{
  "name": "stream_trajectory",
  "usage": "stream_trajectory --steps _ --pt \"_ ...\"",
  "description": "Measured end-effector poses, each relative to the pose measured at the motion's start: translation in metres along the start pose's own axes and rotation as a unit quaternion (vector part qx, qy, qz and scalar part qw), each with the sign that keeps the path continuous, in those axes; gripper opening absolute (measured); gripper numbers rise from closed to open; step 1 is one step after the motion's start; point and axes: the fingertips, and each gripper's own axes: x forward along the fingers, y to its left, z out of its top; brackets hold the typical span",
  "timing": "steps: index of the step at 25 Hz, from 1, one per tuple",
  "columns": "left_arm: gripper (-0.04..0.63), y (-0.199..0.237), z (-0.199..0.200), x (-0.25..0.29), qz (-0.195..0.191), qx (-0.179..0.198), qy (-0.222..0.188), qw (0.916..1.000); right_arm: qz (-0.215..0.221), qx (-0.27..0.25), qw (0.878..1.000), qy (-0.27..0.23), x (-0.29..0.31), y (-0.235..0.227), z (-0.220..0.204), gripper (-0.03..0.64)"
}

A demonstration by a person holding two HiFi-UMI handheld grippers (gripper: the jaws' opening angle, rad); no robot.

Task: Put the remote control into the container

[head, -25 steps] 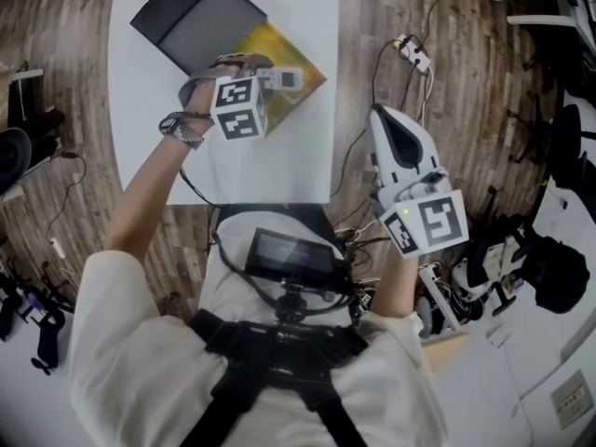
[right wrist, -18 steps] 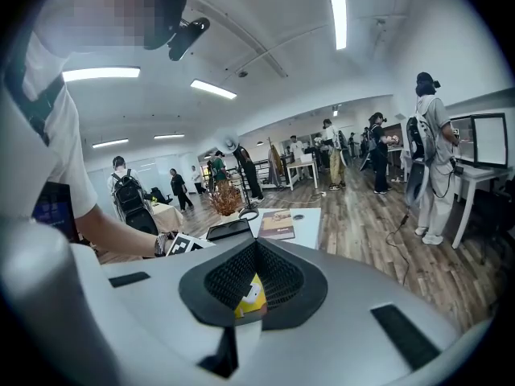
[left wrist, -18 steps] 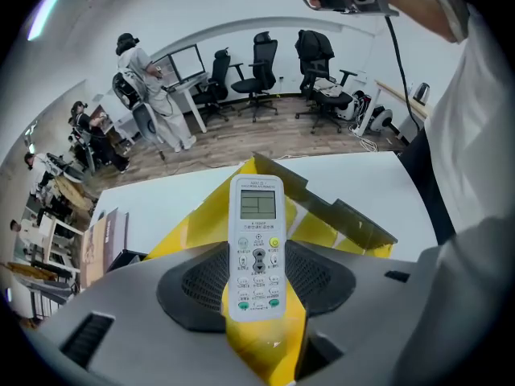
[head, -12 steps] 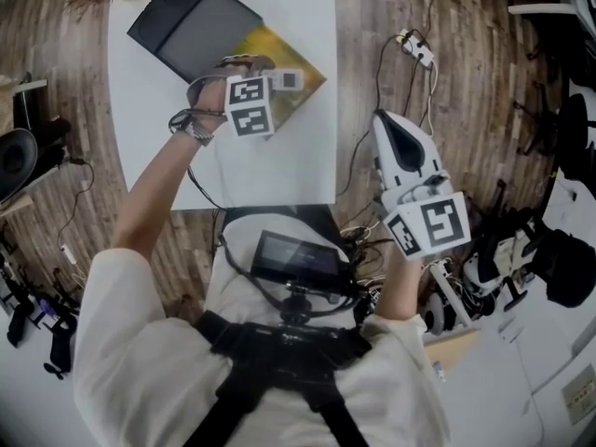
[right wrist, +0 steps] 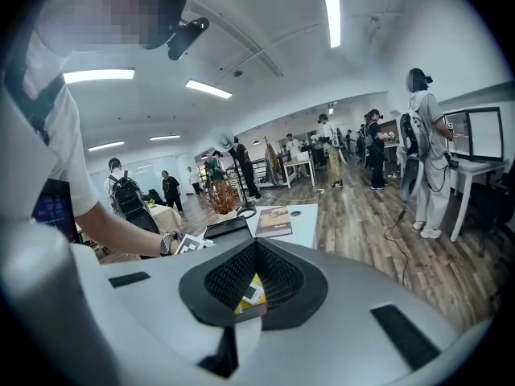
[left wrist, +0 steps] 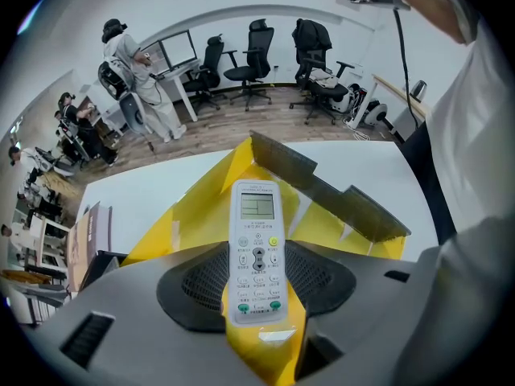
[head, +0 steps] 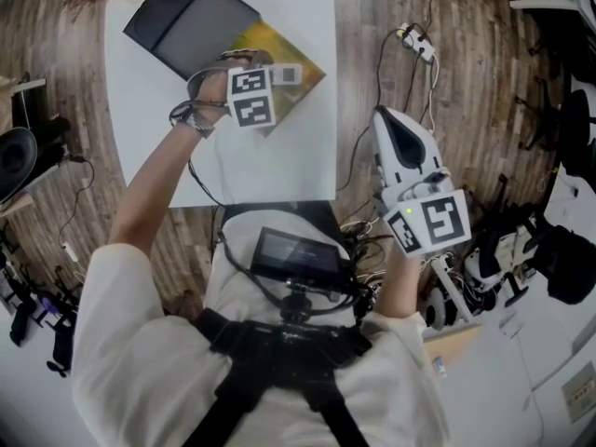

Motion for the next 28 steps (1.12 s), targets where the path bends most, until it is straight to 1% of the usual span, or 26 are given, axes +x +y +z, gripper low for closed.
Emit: stream_trajectory --steps 11,19,23,28 --pt "0.230 -0.002 0.000 0.001 -0.011 0.002 0.000 0.9999 0.006 0.003 1.000 0.002 0.003 0.005 0.000 0.003" --pt "0.233 -0.001 0.000 0.007 -0.048 -0.007 0.014 0.9987 0.009 0.004 1.000 0.000 0.005 0.007 0.001 0.003" --pt "0.236 0.000 -0.002 0.010 -0.053 -0.021 0.009 0.9983 0.006 0.004 1.000 0.000 0.004 0.006 -0.001 0.003" --pt "0.239 0.003 -0.003 0.012 -0.048 -0.031 0.000 0.9984 0.002 0.006 1.000 0.001 0.001 0.004 -0.004 0.003"
